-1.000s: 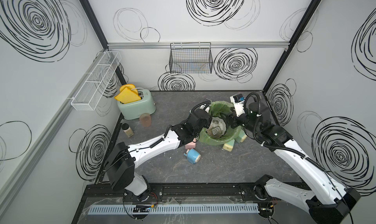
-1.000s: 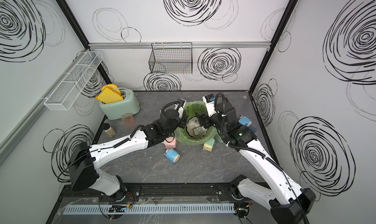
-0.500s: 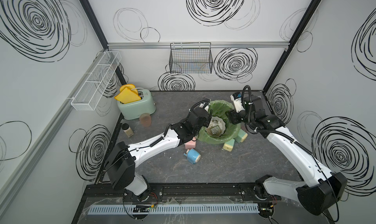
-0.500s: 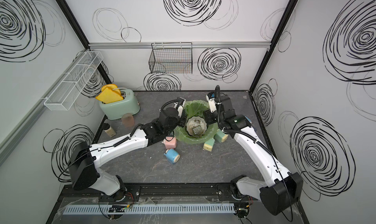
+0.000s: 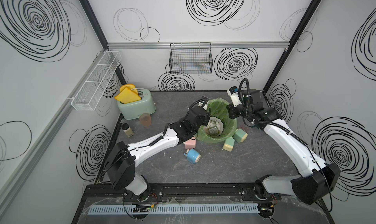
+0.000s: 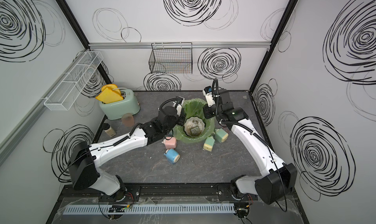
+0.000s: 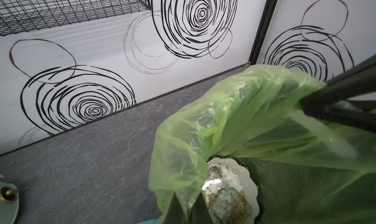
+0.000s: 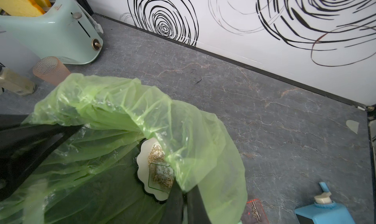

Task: Take out the pencil sharpener tray and clean the shavings
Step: Place the trash bin at the center of the board.

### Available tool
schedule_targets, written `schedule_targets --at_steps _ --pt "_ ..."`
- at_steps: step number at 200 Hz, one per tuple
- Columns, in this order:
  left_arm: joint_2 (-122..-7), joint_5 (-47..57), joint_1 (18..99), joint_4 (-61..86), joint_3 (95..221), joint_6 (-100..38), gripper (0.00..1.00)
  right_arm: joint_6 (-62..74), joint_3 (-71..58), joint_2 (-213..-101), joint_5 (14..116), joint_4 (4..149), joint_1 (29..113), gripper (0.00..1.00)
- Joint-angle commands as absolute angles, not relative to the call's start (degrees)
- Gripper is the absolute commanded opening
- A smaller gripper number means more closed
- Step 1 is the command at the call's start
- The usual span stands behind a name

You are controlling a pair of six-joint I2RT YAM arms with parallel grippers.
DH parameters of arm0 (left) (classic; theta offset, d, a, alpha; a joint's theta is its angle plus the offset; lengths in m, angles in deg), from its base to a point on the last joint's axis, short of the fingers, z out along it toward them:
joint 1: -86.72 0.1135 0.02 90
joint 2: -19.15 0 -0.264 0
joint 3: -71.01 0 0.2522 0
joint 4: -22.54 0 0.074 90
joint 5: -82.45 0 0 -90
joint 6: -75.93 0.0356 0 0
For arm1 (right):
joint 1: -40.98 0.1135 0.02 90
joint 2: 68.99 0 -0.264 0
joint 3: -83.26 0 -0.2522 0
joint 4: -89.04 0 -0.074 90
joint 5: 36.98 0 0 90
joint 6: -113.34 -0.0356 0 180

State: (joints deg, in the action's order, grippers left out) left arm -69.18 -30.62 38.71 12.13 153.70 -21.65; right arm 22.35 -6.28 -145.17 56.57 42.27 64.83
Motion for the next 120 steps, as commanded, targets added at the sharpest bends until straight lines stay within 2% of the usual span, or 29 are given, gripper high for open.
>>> schedule_targets --at_steps 1,10,14,22,28,36,53,58,120 --pt "-67.2 -30.2 39.0 18.9 156.1 -23.2 0.06 20.8 -5.2 -146.7 56.7 42.0 63.9 0.0" --pt "-67.0 -30.0 39.2 19.0 156.0 -23.4 0.14 20.6 -5.3 -147.1 56.9 42.7 63.6 0.0" --pt "-67.0 -29.9 39.3 19.1 156.0 -23.3 0.21 20.4 -5.4 -147.2 57.0 43.1 63.3 0.0" --pt "-66.9 -29.6 39.5 19.3 155.8 -23.4 0.41 19.8 -5.5 -147.5 57.3 43.9 62.6 0.0" --pt "-66.8 -29.4 39.6 19.5 155.8 -23.3 0.61 19.3 -5.6 -147.8 57.9 44.7 61.9 0.0" --pt "-66.6 -29.4 39.8 19.5 155.8 -23.5 0.79 18.5 -5.5 -148.2 58.4 45.8 60.8 0.0" --pt "-66.1 -29.9 40.4 19.2 155.9 -23.8 0.97 17.5 -4.7 -149.4 59.0 47.5 58.4 0.0" --pt "-65.8 -29.9 40.6 19.0 155.9 -23.9 1.0 17.2 -4.2 -149.8 59.0 47.8 57.7 0.0" --pt "-61.7 -30.6 41.3 16.9 155.2 -23.2 0.97 12.2 2.0 -158.9 57.9 52.9 47.3 0.0"
